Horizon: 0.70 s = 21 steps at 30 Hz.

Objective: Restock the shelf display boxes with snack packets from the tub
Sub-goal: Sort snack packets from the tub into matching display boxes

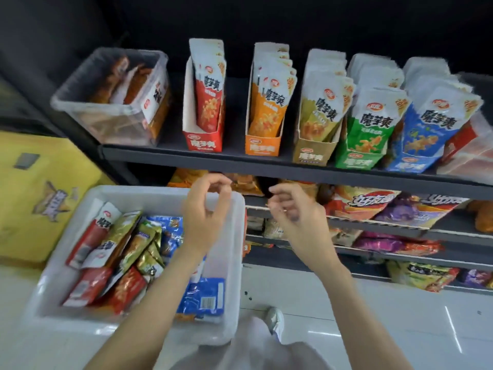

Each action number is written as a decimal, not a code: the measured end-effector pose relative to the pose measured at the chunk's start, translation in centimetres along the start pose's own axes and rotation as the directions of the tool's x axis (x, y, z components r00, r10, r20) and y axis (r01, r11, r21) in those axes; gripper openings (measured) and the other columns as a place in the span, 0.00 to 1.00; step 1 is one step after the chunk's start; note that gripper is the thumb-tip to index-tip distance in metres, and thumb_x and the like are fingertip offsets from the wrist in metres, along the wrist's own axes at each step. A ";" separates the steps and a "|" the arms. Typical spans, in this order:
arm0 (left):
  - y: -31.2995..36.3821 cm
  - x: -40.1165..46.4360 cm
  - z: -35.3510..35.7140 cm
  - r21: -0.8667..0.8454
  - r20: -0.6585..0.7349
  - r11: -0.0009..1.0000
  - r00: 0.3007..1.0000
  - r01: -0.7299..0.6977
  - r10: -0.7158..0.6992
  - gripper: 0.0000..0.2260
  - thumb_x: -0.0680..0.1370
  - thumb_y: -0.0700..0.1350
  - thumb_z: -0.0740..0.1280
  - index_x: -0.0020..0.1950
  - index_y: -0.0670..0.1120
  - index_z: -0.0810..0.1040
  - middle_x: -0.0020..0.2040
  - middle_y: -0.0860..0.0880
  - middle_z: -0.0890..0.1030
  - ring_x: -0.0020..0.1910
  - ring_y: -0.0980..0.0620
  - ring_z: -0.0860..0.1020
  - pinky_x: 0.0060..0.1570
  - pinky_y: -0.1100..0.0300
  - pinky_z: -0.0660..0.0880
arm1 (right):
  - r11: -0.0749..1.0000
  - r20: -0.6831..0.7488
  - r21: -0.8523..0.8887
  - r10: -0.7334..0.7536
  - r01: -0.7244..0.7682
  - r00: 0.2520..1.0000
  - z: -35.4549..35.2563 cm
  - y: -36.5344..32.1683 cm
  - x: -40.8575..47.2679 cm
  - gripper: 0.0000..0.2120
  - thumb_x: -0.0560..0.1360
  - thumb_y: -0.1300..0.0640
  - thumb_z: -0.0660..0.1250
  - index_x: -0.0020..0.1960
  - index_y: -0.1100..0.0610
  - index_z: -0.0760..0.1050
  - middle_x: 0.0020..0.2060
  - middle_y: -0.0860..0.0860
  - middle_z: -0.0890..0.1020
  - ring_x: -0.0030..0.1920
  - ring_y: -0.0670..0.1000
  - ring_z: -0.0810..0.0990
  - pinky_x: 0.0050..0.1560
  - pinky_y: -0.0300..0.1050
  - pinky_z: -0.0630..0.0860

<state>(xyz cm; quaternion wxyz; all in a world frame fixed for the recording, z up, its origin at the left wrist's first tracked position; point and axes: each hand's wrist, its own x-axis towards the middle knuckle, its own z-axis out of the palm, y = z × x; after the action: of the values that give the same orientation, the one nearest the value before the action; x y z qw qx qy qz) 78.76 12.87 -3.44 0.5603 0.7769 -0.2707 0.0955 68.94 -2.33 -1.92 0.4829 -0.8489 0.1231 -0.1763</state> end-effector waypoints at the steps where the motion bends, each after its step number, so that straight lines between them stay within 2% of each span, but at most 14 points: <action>1: -1.8 -0.9 -2.1 0.083 0.050 0.996 0.998 0.041 -0.045 0.08 0.77 0.49 0.60 0.49 0.47 0.76 0.45 0.54 0.78 0.46 0.60 0.75 0.49 0.69 0.69 | 1.000 0.109 -0.025 0.001 0.002 0.994 1.8 -0.2 0.0 0.10 0.76 0.61 0.67 0.56 0.52 0.75 0.45 0.45 0.80 0.44 0.42 0.79 0.44 0.32 0.75; 3: -5.6 -2.7 -6.0 0.347 0.163 0.937 0.981 0.047 -0.109 0.13 0.76 0.52 0.60 0.50 0.46 0.78 0.46 0.53 0.79 0.47 0.57 0.75 0.49 0.67 0.68 | 0.990 0.259 -0.128 -0.030 0.066 0.965 5.5 -0.2 0.3 0.09 0.76 0.59 0.66 0.56 0.52 0.75 0.46 0.45 0.81 0.42 0.44 0.79 0.45 0.41 0.77; 5: -8.9 -4.3 -9.4 0.604 0.238 0.797 0.955 -0.003 -0.177 0.15 0.73 0.52 0.59 0.51 0.47 0.80 0.47 0.50 0.81 0.48 0.48 0.76 0.49 0.58 0.71 | 0.976 0.355 -0.176 -0.061 0.130 0.933 9.1 0.0 0.8 0.07 0.76 0.58 0.64 0.53 0.51 0.76 0.45 0.45 0.81 0.43 0.45 0.79 0.46 0.47 0.77; 7: -11.3 -5.7 -12.1 0.745 0.243 0.667 0.923 0.020 -0.299 0.13 0.71 0.51 0.64 0.51 0.48 0.80 0.47 0.47 0.81 0.47 0.41 0.78 0.48 0.52 0.74 | 0.979 0.427 -0.179 -0.014 0.100 0.904 12.6 0.5 1.4 0.07 0.76 0.57 0.64 0.52 0.52 0.77 0.45 0.46 0.82 0.45 0.47 0.79 0.49 0.48 0.77; 9: -12.4 -6.7 -14.0 0.814 0.200 0.574 0.885 0.089 -0.421 0.13 0.68 0.49 0.73 0.51 0.49 0.80 0.46 0.46 0.82 0.46 0.39 0.78 0.46 0.49 0.75 | 0.978 0.495 -0.206 0.067 0.042 0.866 16.1 0.7 2.0 0.08 0.76 0.57 0.64 0.54 0.54 0.78 0.46 0.48 0.83 0.48 0.49 0.80 0.52 0.50 0.76; 11: -13.0 -7.4 -15.1 0.863 0.173 0.495 0.862 0.100 -0.476 0.17 0.63 0.50 0.79 0.49 0.50 0.81 0.44 0.47 0.82 0.45 0.40 0.78 0.43 0.49 0.74 | 0.964 0.558 -0.258 0.089 0.071 0.825 19.5 0.8 2.4 0.09 0.76 0.57 0.63 0.56 0.54 0.78 0.49 0.50 0.82 0.51 0.53 0.79 0.52 0.51 0.76; 15: -13.5 -7.6 -15.9 0.888 0.215 0.460 0.889 -0.006 -0.404 0.17 0.59 0.53 0.80 0.45 0.51 0.83 0.39 0.49 0.81 0.41 0.43 0.78 0.40 0.51 0.75 | 0.891 0.618 -0.389 0.063 0.235 0.784 24.4 0.0 3.2 0.12 0.78 0.55 0.63 0.60 0.54 0.76 0.53 0.53 0.81 0.55 0.57 0.77 0.52 0.52 0.75; 16: -13.6 -7.5 -15.9 0.887 0.225 0.461 0.896 -0.027 -0.382 0.17 0.58 0.53 0.81 0.44 0.52 0.83 0.37 0.50 0.81 0.40 0.44 0.78 0.40 0.52 0.75 | 0.890 0.607 -0.404 0.090 0.209 0.789 25.2 -0.1 3.4 0.12 0.78 0.53 0.63 0.60 0.54 0.76 0.52 0.54 0.82 0.54 0.57 0.78 0.51 0.52 0.76; 18: -13.9 -7.4 -16.0 0.883 0.239 0.467 0.905 -0.051 -0.353 0.17 0.58 0.53 0.81 0.43 0.53 0.83 0.35 0.51 0.82 0.39 0.46 0.79 0.39 0.54 0.75 | 0.918 0.560 -0.394 0.202 0.044 0.804 26.6 -0.2 3.8 0.13 0.78 0.49 0.64 0.58 0.54 0.77 0.48 0.55 0.83 0.52 0.57 0.79 0.51 0.51 0.76; 21: -14.1 -7.7 -15.9 0.872 0.237 0.488 0.911 -0.046 -0.337 0.16 0.58 0.52 0.80 0.43 0.54 0.83 0.35 0.53 0.82 0.41 0.48 0.80 0.40 0.56 0.74 | 0.913 0.486 -0.387 0.323 -0.132 0.812 27.7 -0.1 4.2 0.12 0.76 0.51 0.67 0.55 0.55 0.79 0.48 0.55 0.84 0.52 0.55 0.80 0.53 0.49 0.77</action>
<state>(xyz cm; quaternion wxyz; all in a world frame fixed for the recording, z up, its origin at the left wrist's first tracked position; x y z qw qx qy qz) 82.26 33.15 -12.86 0.0403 0.9744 -0.2204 0.0175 84.34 17.65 -14.09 0.3641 -0.9117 0.1123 0.1536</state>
